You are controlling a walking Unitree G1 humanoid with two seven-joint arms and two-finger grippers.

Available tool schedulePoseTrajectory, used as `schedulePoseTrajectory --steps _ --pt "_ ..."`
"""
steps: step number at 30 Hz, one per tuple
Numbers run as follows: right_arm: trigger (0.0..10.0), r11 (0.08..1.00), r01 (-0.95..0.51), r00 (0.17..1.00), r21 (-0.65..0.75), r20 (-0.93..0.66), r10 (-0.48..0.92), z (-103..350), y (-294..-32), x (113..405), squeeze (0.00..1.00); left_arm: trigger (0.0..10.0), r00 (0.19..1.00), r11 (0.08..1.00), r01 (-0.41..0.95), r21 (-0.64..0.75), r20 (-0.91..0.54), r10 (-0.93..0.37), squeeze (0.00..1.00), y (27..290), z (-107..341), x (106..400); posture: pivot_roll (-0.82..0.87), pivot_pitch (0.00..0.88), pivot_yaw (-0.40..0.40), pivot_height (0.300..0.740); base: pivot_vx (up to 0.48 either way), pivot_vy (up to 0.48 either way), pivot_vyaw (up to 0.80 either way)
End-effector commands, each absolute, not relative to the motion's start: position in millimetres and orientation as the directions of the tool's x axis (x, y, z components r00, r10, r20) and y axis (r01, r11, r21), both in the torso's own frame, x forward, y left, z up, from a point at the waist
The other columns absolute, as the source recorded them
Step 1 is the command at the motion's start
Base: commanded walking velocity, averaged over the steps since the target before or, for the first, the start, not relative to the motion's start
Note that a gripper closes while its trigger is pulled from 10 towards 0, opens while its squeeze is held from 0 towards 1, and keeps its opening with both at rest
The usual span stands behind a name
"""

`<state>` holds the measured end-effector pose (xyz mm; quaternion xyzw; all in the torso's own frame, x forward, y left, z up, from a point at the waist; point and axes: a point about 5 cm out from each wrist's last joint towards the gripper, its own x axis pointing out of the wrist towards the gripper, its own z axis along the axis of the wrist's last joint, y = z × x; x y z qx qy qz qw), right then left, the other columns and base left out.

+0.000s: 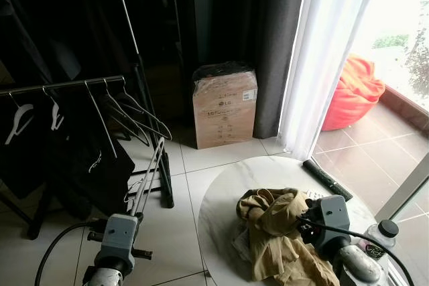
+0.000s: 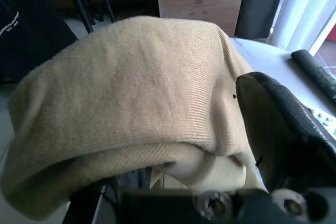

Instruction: Hang hanger

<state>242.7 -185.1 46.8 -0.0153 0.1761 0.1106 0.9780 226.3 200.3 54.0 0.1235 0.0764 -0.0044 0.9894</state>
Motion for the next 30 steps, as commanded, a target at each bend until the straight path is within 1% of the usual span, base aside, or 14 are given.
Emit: schedulePoseTrajectory --steps 1,3,4,5,6,10,13,18,19,21,22,23,24,30 --pt "10.0 0.968 -0.252 0.893 0.023 -0.38 0.241 46 -183 238 1.0 10.0 0.988 0.965 0.028 0.262 -0.156 0.014 0.0 204 55 226 -0.06 0.016 0.016 0.74 0.0 0.0 0.0" --pt "10.0 0.963 -0.268 0.868 0.036 -0.426 0.257 42 -184 233 1.0 10.0 0.988 0.965 0.029 0.262 -0.157 0.013 0.0 204 55 226 -0.06 0.016 0.016 0.74 0.0 0.0 0.0" --pt "10.0 0.952 -0.304 0.834 0.035 -0.473 0.284 36 -184 228 1.0 10.0 0.987 0.965 0.029 0.262 -0.157 0.013 0.0 204 55 226 -0.07 0.017 0.016 0.74 0.0 0.0 0.0" --pt "10.0 0.93 -0.368 0.772 0.022 -0.55 0.318 26 -185 218 1.0 10.0 0.987 0.965 0.032 0.261 -0.158 0.011 0.0 204 55 226 -0.07 0.017 0.016 0.74 0.0 0.0 0.0" --pt "10.0 0.924 -0.381 0.75 0.006 -0.583 0.313 21 -190 214 1.0 10.0 0.987 0.965 0.033 0.262 -0.158 0.009 0.0 204 55 226 -0.06 0.022 0.016 0.74 0.0 0.0 0.0" --pt "10.0 0.913 -0.408 0.706 0.007 -0.632 0.32 17 -193 209 1.0 10.0 0.988 0.964 0.033 0.262 -0.157 0.009 0.0 204 55 227 -0.07 0.025 0.013 0.74 0.0 0.0 0.0" --pt "10.0 0.882 -0.471 0.667 0.029 -0.642 0.377 19 -189 207 1.0 10.0 0.988 0.965 0.029 0.262 -0.156 0.013 0.0 204 55 226 -0.06 0.026 0.013 0.74 0.0 0.0 0.0" --pt "10.0 0.863 -0.503 0.648 0.036 -0.645 0.405 24 -190 205 1.0 10.0 0.988 0.965 0.026 0.262 -0.153 0.015 0.0 204 56 227 -0.06 0.027 0.014 0.74 0.0 0.0 0.0" --pt "10.0 0.884 -0.466 0.719 0.028 -0.571 0.397 33 -193 213 1.0 10.0 0.988 0.965 0.024 0.261 -0.152 0.017 0.0 204 56 227 -0.06 0.028 0.013 0.74 0.0 0.0 0.0" --pt "10.0 0.903 -0.429 0.76 0.029 -0.528 0.378 38 -195 218 1.0 10.0 0.988 0.965 0.022 0.26 -0.151 0.018 0.0 204 56 227 -0.06 0.029 0.014 0.74 0.0 0.0 0.0" --pt "10.0 0.938 -0.346 0.823 0.023 -0.472 0.315 43 -199 227 0.0 10.0 0.989 0.966 0.014 0.258 -0.144 0.024 0.0 205 57 227 -0.07 0.027 0.014 0.74 0.0 0.0 0.0" --pt "10.0 0.978 -0.206 0.898 0.031 -0.392 0.202 49 -206 239 0.0 10.0 0.99 0.969 -0.007 0.245 -0.136 0.042 0.0 208 57 226 -0.07 0.027 0.014 0.74 0.0 0.0 0.0" --pt "10.0 0.988 -0.146 0.913 0.048 -0.378 0.153 49 -208 243 0.0 10.0 0.989 0.972 -0.03 0.234 -0.132 0.062 0.0 211 57 226 -0.06 0.031 0.017 0.74 0.0 0.0 0.0" --pt "10.0 0.989 -0.15 0.925 0.013 -0.35 0.145 45 -195 247 0.0 10.0 0.989 0.972 -0.082 0.222 -0.101 0.106 0.0 218 61 223 -0.05 0.031 0.02 0.74 0.0 0.0 0.0"
